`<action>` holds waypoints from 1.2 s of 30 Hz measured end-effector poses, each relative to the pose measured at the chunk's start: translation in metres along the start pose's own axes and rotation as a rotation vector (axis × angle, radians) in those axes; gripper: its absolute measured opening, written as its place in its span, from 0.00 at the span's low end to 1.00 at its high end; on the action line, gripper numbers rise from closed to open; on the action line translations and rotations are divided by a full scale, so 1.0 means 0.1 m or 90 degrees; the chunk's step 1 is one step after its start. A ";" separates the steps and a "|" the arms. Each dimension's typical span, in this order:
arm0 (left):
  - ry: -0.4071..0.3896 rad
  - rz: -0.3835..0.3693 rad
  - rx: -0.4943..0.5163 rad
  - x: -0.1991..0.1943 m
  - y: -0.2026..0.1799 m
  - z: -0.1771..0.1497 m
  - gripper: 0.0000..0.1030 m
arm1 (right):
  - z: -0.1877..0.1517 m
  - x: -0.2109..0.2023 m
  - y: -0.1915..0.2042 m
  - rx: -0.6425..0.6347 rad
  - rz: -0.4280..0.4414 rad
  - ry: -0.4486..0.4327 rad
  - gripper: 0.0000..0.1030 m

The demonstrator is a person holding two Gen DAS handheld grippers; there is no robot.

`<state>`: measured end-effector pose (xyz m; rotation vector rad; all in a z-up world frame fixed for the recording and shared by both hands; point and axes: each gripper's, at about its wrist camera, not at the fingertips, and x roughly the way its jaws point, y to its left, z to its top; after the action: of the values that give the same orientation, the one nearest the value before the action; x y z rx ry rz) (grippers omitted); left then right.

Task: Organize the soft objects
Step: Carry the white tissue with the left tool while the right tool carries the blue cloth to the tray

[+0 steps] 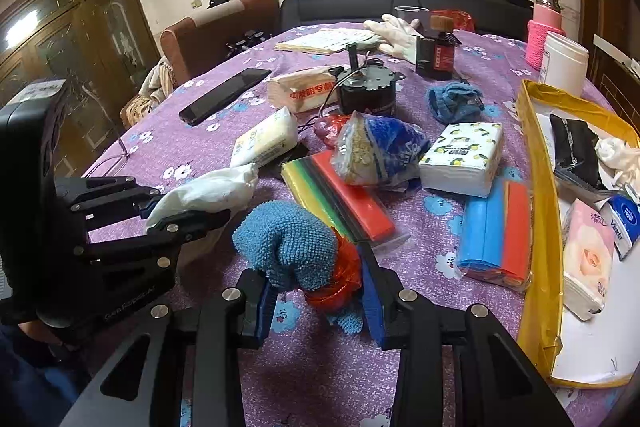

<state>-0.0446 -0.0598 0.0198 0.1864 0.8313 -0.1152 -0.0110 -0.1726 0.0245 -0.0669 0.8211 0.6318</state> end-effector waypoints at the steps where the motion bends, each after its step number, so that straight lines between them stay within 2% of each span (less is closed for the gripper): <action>1: 0.001 -0.001 -0.001 0.00 0.00 0.00 0.14 | 0.00 0.00 -0.01 0.003 -0.001 -0.001 0.40; 15: -0.026 -0.060 -0.037 -0.07 0.12 0.00 0.14 | -0.02 -0.06 -0.20 0.068 -0.006 -0.021 0.40; 26: -0.030 -0.066 -0.036 -0.08 0.12 0.00 0.14 | -0.04 -0.12 -0.38 0.126 0.041 -0.053 0.40; 33: -0.039 -0.039 -0.031 -0.11 0.03 0.02 0.14 | -0.05 -0.20 -0.37 0.120 0.052 -0.081 0.40; 36: -0.037 -0.051 -0.021 -0.12 -0.08 0.07 0.14 | -0.07 -0.26 -0.37 0.117 0.051 -0.098 0.40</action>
<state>-0.0492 -0.0682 0.0323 0.1180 0.7825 -0.1802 -0.0086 -0.2184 0.0309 0.1797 0.7323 0.6260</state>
